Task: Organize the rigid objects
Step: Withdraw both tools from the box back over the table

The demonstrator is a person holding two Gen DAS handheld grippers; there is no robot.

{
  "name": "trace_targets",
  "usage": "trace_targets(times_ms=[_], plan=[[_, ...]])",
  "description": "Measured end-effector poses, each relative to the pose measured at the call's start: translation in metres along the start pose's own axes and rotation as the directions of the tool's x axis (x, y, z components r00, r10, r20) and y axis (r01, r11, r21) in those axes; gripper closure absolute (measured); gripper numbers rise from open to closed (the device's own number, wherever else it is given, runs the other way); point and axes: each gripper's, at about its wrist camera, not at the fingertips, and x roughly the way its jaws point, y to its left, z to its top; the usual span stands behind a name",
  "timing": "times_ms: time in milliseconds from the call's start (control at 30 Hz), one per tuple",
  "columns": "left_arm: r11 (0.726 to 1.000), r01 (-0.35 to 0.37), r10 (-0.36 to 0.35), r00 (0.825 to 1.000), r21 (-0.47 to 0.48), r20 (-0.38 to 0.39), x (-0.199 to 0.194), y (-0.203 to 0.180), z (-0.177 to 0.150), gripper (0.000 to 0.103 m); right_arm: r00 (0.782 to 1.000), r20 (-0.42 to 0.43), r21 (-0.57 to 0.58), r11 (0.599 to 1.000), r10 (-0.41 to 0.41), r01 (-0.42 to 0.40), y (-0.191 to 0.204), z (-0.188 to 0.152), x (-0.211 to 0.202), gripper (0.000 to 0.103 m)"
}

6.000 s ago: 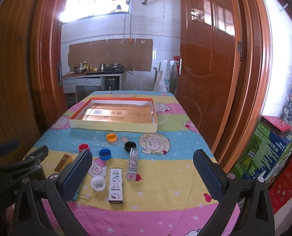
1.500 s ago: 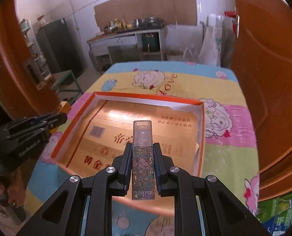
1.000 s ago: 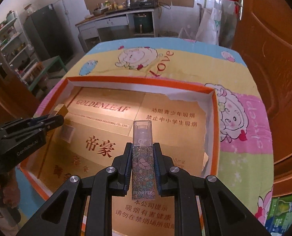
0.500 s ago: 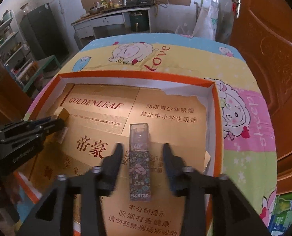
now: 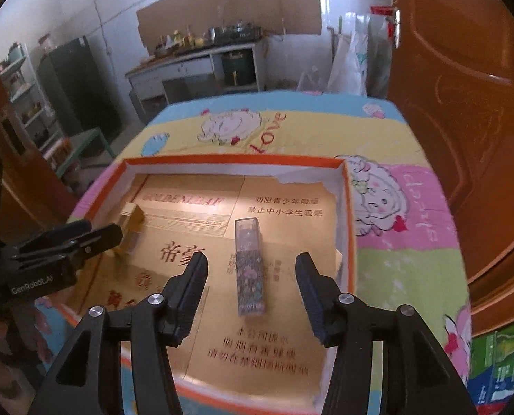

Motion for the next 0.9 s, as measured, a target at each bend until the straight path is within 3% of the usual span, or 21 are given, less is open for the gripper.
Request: trace_targets(times_ms=[367,467,633,800,900], plan=[[0.996,-0.013,0.0,0.988,0.086,0.155,-0.09,-0.027,-0.051,0.029,0.984,0.177,0.004,1.0,-0.027,0.027,0.019,-0.053,-0.107,0.048],[0.992,-0.066,0.042,0.976,0.11,0.212,-0.116,-0.034,-0.071,0.029,0.977,0.211,0.002,1.0,-0.026,0.026,0.027,-0.075,-0.132,0.048],[0.967,-0.212,0.168,0.947,0.141,0.272,-0.149,-0.048,-0.114,0.029,0.971,0.239,-0.002,1.0,-0.003,0.004,0.044,-0.117,-0.167,0.047],[0.975,-0.2,0.166,0.948,0.102,0.271,-0.17,-0.044,-0.15,0.029,0.969,0.246,-0.016,1.0,0.002,0.002,0.058,-0.155,-0.188,0.047],[0.97,-0.219,0.181,0.939,0.104,0.292,-0.181,-0.046,-0.169,0.029,0.97,0.245,-0.018,1.0,0.001,0.003,0.064,-0.176,-0.196,0.047]])
